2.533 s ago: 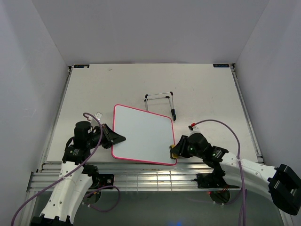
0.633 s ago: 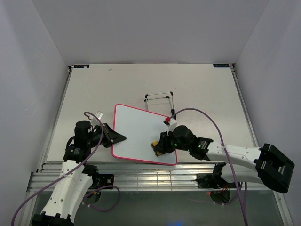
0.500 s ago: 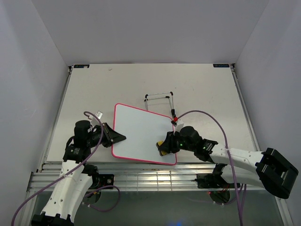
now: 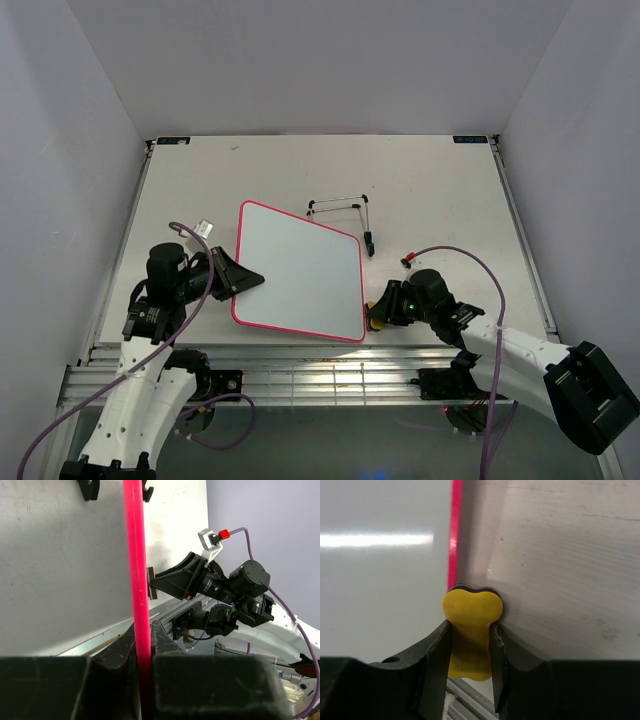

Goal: Erase the whiteboard

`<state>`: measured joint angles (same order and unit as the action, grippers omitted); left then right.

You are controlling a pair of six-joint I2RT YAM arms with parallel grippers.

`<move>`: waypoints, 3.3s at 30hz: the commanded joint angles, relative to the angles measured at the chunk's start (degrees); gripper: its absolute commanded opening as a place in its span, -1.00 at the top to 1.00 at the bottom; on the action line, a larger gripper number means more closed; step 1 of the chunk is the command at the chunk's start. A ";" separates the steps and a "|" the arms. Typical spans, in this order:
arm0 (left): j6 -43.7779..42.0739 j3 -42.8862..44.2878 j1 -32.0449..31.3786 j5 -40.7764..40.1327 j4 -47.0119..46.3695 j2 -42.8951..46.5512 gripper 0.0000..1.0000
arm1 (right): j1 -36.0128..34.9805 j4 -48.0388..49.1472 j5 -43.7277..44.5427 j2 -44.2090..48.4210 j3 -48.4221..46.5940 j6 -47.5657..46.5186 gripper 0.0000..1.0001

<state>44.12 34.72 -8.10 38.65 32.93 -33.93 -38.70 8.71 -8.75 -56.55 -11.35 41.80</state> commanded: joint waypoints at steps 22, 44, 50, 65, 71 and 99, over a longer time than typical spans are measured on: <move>3.17 19.24 -0.34 4.49 -22.01 -8.14 1.00 | 40.36 -30.86 13.16 -11.02 -27.32 -25.72 0.76; 11.69 16.52 -0.34 8.10 -67.72 -28.91 1.00 | 41.42 -32.35 15.09 -12.62 -31.27 -25.45 -0.46; 9.15 13.80 -0.34 11.35 -81.08 -32.33 1.00 | 41.42 -30.96 -8.13 -4.54 -34.00 -29.66 -0.80; 12.83 10.20 -0.52 14.70 -98.93 -42.44 1.00 | 41.42 -27.26 -34.22 2.33 -46.03 -29.94 -0.83; 8.89 7.03 -2.18 10.31 -97.79 -41.48 1.00 | 41.42 -25.85 -36.51 3.03 -46.65 -28.27 -0.87; 2.03 20.21 -3.24 12.59 -114.14 -70.30 1.00 | 40.72 -34.20 -42.57 16.13 -41.12 -29.32 -0.94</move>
<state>47.18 50.65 -11.38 51.33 -67.96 -106.19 2.37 -25.02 -49.71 -40.23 -51.81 13.21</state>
